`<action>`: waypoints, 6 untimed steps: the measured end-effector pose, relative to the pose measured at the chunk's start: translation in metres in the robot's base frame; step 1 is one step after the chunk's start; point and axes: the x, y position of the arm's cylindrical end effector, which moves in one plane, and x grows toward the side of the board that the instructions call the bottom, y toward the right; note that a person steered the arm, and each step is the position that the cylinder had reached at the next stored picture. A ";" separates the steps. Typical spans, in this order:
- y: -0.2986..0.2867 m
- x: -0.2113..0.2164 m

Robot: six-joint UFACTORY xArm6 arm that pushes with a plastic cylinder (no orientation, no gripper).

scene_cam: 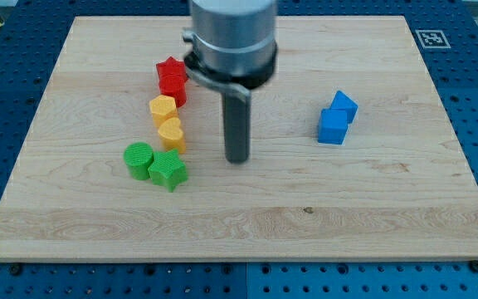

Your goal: Point your hand at the bottom center

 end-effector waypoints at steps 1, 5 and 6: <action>-0.005 0.071; -0.030 0.100; -0.055 0.089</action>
